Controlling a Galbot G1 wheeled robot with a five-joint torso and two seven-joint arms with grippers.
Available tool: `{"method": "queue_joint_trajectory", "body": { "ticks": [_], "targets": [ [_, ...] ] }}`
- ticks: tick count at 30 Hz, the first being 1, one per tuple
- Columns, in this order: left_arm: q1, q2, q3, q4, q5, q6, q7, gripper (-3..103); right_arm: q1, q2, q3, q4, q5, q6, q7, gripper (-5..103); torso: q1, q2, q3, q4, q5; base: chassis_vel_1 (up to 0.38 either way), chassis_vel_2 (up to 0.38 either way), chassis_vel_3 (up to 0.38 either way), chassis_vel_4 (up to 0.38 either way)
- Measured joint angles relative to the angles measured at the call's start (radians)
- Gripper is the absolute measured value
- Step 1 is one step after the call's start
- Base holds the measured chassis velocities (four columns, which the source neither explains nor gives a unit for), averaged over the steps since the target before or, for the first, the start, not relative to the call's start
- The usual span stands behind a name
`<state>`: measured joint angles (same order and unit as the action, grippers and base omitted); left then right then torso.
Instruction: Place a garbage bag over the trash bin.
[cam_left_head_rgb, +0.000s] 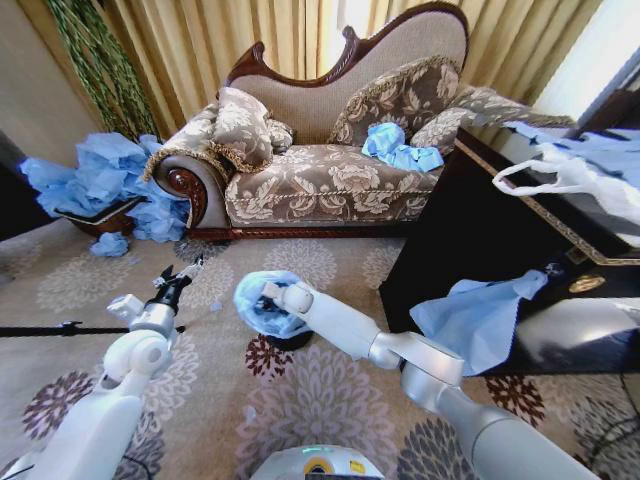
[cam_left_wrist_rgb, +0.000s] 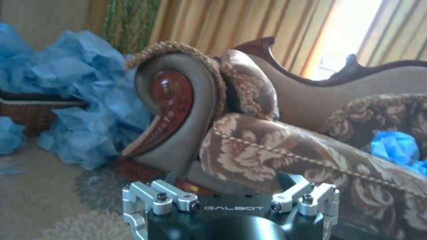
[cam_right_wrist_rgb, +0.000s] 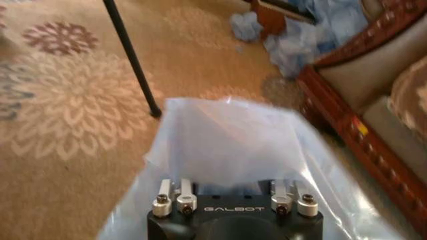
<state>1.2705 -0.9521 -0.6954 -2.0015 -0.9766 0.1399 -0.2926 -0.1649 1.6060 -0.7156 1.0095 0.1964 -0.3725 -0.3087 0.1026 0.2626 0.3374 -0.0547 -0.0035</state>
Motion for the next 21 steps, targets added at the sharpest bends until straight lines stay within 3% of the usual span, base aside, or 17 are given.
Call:
{"method": "queue_joint_trajectory", "body": {
  "ticks": [3,8,11,16,21],
  "targets": [
    [-0.021,0.002,0.040,0.006,0.012,0.002,-0.003,100,-0.003,-0.014,-0.005,-0.007,-0.002,0.005,0.001,74,0.000,0.000,0.000,-0.0010,-0.0001,0.000,0.000,0.000,0.000],
    [-0.027,0.000,0.056,0.006,0.018,0.002,-0.007,100,-0.017,-0.016,0.013,-0.058,-0.034,0.027,-0.002,85,0.000,0.000,0.000,-0.0009,-0.0001,0.000,0.000,0.000,0.000],
    [-0.005,0.003,0.057,-0.003,0.020,0.001,-0.007,100,-0.020,-0.046,0.016,-0.065,-0.045,0.040,-0.009,99,0.000,0.000,0.000,0.0000,0.0001,0.000,0.000,0.000,0.000],
    [0.008,0.005,0.062,-0.005,0.022,-0.001,-0.005,100,-0.009,-0.090,0.011,-0.038,-0.040,0.045,-0.014,100,0.000,0.000,0.000,0.0007,0.0006,0.000,0.000,0.000,0.000],
    [-0.006,-0.002,0.103,-0.004,0.031,0.000,-0.008,100,0.022,-0.146,0.011,0.019,-0.013,0.035,-0.015,100,0.000,0.000,0.000,-0.0010,0.0004,0.000,0.000,0.000,0.000]
  ]
}}
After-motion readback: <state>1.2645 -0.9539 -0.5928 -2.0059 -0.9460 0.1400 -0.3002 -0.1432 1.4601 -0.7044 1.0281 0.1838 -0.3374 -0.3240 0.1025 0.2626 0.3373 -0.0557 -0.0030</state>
